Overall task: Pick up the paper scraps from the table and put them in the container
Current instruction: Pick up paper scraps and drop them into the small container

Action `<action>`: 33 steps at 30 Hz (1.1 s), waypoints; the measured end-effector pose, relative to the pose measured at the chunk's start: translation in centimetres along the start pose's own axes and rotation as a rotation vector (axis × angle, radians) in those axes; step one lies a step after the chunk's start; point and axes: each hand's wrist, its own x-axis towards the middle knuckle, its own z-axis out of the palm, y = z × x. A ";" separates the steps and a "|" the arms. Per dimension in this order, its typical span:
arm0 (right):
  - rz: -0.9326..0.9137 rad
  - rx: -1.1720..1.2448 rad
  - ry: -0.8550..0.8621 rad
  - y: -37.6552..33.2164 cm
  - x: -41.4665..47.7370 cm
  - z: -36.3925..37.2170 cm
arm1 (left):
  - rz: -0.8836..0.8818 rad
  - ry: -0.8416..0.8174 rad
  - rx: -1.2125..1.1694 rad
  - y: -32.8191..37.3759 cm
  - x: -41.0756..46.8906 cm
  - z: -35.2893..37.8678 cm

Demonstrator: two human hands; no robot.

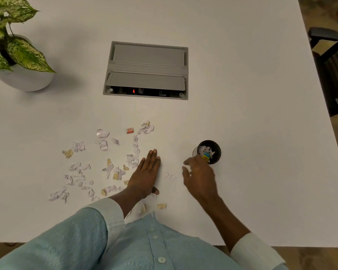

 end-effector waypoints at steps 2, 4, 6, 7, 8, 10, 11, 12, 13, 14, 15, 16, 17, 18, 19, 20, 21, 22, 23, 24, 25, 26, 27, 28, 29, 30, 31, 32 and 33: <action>-0.010 -0.072 -0.092 -0.1 -1.0 2.6 | -0.004 -0.001 -0.011 0.0 0.1 0.1; 0.018 -0.150 -0.175 0.1 -1.6 4.5 | -0.006 0.003 -0.027 0.0 0.1 0.2; 0.055 -0.238 -0.218 0.4 -1.9 6.0 | -0.005 0.006 -0.033 0.0 0.2 0.2; 0.070 -0.280 -0.233 0.5 -2.0 6.5 | -0.004 0.005 -0.034 -0.1 0.2 0.3; 0.084 -0.315 -0.248 0.6 -2.0 6.9 | -0.002 0.007 -0.033 -0.1 0.2 0.4; 0.104 -0.355 -0.263 0.7 -2.0 7.8 | -0.003 0.014 -0.033 -0.2 0.2 0.5; 0.105 -0.362 -0.276 0.7 -2.1 8.2 | -0.004 0.017 -0.038 -0.3 0.2 0.6; 0.096 -0.366 -0.291 0.7 -2.1 8.5 | -0.004 0.020 -0.041 -0.3 0.2 0.7; 0.077 -0.373 -0.306 0.5 -2.2 8.6 | -0.002 0.023 -0.042 -0.4 0.2 0.7; 0.046 -0.384 -0.327 0.3 -2.3 8.8 | 0.001 0.025 -0.040 -0.4 0.2 0.7; 0.007 -0.398 -0.349 0.1 -2.4 8.8 | 0.004 0.029 -0.035 -0.4 0.1 0.6; -0.035 -0.412 -0.368 -0.2 -2.5 9.0 | 0.007 0.034 -0.029 -0.4 0.1 0.6; -0.075 -0.420 -0.381 -0.5 -2.5 9.0 | 0.010 0.038 -0.024 -0.4 0.1 0.6; -0.110 -0.423 -0.389 -0.8 -2.6 9.1 | 0.011 0.038 -0.021 -0.4 0.1 0.6; -0.146 -0.423 -0.393 -1.0 -2.7 9.1 | 0.011 0.036 -0.017 -0.4 0.2 0.6; -0.189 -0.427 -0.386 -1.2 -2.7 9.2 | 0.010 0.035 -0.015 -0.4 0.2 0.6; -0.234 -0.433 -0.375 -1.3 -2.7 9.3 | 0.007 0.031 -0.016 -0.3 0.2 0.6; -0.275 -0.440 -0.367 -1.3 -2.7 9.4 | 0.006 0.029 -0.019 -0.3 0.2 0.6; -0.308 -0.447 -0.365 -1.3 -2.7 9.4 | 0.005 0.029 -0.021 -0.3 0.1 0.6; -0.334 -0.454 -0.366 -1.2 -2.7 9.5 | 0.004 0.028 -0.020 -0.3 0.1 0.6; -0.352 -0.457 -0.369 -1.2 -2.7 9.5 | 0.003 0.031 -0.018 -0.2 0.1 0.6; -0.359 -0.457 -0.371 -1.2 -2.7 9.4 | 0.003 0.032 -0.017 -0.2 0.0 0.6; -0.357 -0.450 -0.374 -1.2 -2.8 9.3 | 0.004 0.033 -0.018 -0.2 0.0 0.5; -0.347 -0.443 -0.374 -1.1 -2.9 9.3 | 0.003 0.030 -0.021 -0.2 0.0 0.5; -0.331 -0.432 -0.374 -1.0 -3.0 9.3 | 0.003 0.026 -0.024 -0.2 0.0 0.5; -0.312 -0.417 -0.374 -0.9 -3.1 9.4 | 0.002 0.025 -0.024 -0.2 0.0 0.5; -0.287 -0.399 -0.369 -0.8 -3.2 9.4 | 0.001 0.024 -0.020 -0.2 0.0 0.5; -0.258 -0.383 -0.364 -0.6 -3.3 9.4 | 0.000 0.024 -0.016 -0.2 0.0 0.4; -0.226 -0.368 -0.356 -0.5 -3.3 9.4 | 0.000 0.022 -0.015 -0.2 0.0 0.4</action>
